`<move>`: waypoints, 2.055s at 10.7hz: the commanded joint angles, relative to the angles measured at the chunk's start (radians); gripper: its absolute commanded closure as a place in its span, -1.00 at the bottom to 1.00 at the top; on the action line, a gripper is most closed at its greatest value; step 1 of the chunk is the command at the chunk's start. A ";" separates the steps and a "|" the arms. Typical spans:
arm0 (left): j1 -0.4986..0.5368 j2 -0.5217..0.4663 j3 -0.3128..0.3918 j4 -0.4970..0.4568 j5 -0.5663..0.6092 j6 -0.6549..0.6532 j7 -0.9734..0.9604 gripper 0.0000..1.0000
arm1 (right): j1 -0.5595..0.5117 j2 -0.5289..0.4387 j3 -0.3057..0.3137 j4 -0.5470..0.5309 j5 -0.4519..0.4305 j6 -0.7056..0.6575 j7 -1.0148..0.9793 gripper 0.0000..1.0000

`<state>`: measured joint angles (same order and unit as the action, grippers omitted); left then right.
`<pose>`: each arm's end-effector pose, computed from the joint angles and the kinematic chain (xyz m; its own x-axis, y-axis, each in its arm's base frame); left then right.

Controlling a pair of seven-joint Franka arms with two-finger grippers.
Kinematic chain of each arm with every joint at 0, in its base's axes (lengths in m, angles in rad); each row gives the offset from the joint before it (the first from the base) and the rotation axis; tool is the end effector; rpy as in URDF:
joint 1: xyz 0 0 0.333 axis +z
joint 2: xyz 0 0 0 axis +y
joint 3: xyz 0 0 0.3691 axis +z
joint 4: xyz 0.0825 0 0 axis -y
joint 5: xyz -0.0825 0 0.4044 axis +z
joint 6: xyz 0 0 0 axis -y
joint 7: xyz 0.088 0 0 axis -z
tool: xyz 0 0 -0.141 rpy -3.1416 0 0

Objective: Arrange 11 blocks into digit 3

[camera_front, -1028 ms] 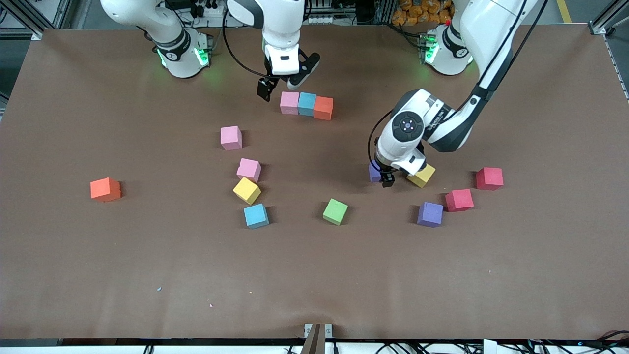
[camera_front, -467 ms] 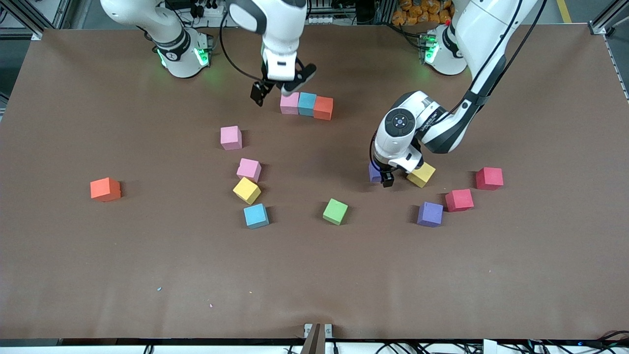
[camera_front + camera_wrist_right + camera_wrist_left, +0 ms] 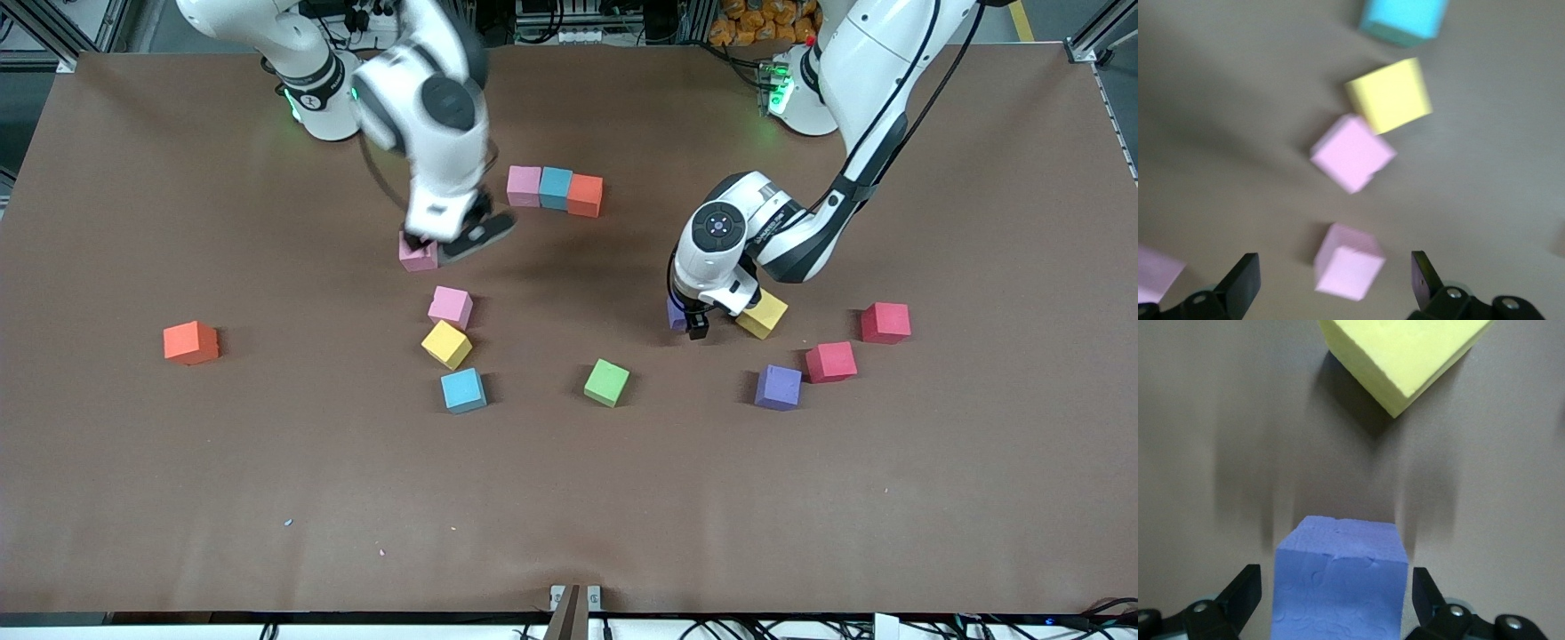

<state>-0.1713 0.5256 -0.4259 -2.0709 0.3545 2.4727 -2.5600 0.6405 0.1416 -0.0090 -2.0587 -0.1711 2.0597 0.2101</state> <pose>0.5121 -0.3400 0.1839 -0.1487 0.9881 0.0397 0.9881 0.1501 -0.0344 0.4743 0.3295 0.3644 0.8705 0.4789 -0.1136 0.4919 -0.8546 0.1662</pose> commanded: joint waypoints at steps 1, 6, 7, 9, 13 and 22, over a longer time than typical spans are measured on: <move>0.003 0.008 -0.002 0.000 0.037 0.015 -0.034 -1.00 | -0.062 0.071 -0.035 0.087 0.022 0.000 0.002 -1.00; 0.006 0.007 -0.002 0.002 0.038 0.015 -0.035 -1.00 | -0.136 0.096 -0.035 0.005 0.174 0.058 -0.064 -1.00; 0.006 0.007 -0.001 0.002 0.038 0.015 -0.035 -1.00 | -0.136 0.061 -0.035 -0.083 0.174 0.133 -0.064 -1.00; 0.010 0.007 -0.001 0.006 0.038 0.015 -0.055 -0.77 | -0.122 0.010 -0.032 -0.226 0.174 0.245 -0.063 -1.00; 0.016 -0.010 -0.001 0.012 0.050 0.014 -0.054 1.00 | -0.095 -0.080 -0.029 -0.365 0.202 0.260 -0.034 -1.00; 0.059 -0.081 -0.008 0.107 0.038 -0.105 0.231 1.00 | -0.056 -0.083 -0.031 -0.517 0.303 0.467 0.009 -1.00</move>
<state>-0.1254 0.4477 -0.4244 -2.0015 0.3805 2.4240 -2.4023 0.5862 0.0835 -0.0404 -2.5501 0.0868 2.5092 0.1959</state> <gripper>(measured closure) 0.436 0.000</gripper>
